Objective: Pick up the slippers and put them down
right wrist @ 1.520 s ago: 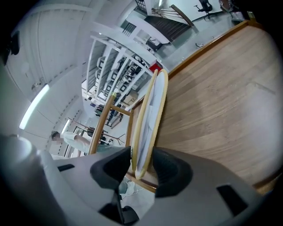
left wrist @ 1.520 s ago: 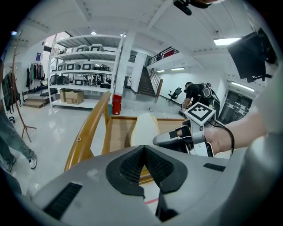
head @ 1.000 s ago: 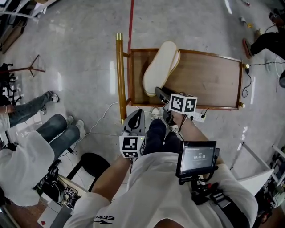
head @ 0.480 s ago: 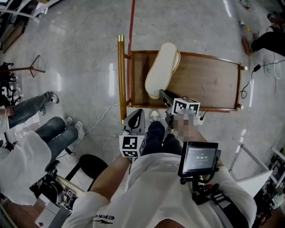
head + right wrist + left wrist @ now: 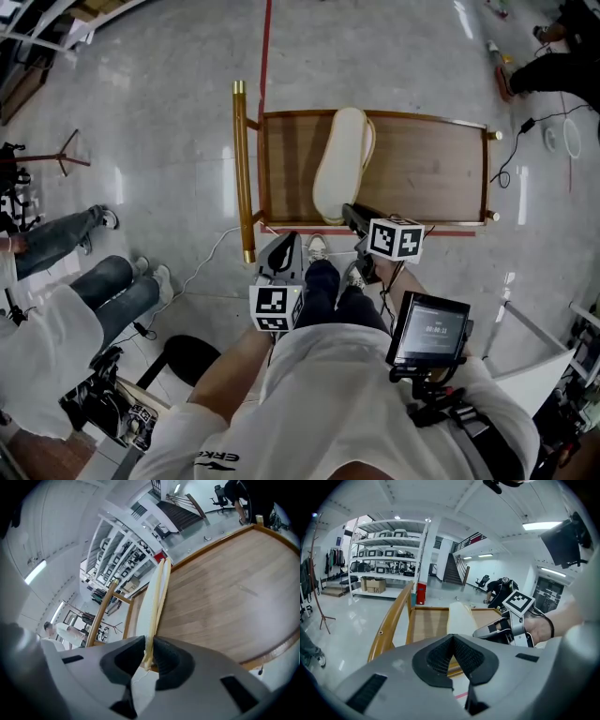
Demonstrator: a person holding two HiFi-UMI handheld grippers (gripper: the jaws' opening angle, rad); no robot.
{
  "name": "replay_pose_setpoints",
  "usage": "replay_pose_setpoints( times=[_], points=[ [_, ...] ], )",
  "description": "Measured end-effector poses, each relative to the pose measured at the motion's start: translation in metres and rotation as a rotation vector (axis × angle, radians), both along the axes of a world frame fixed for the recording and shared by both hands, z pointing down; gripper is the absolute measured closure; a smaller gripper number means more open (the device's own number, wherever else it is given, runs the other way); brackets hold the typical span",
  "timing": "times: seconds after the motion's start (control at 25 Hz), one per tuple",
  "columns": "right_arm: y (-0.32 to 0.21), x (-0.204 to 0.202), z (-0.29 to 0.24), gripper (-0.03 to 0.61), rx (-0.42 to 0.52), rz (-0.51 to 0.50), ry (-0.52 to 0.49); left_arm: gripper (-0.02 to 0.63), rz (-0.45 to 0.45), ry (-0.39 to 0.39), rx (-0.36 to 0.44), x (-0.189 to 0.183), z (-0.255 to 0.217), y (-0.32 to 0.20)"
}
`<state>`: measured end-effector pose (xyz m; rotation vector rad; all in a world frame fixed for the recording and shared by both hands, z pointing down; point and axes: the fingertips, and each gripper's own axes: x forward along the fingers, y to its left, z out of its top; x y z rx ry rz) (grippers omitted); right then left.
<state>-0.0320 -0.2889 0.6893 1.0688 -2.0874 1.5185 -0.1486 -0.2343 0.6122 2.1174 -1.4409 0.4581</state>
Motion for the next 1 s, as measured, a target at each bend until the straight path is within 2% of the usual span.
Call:
replay_pose_setpoints(
  times=[0.56, 1.0],
  points=[
    [0.005, 0.019, -0.023, 0.528, 0.054, 0.021, 0.019, 0.612, 0.014, -0.008, 0.039, 0.009, -0.013, 0.000],
    [0.012, 0.012, -0.025, 0.526, 0.118, -0.100, 0.164, 0.612, 0.014, -0.008, 0.012, 0.014, -0.004, 0.014]
  ],
)
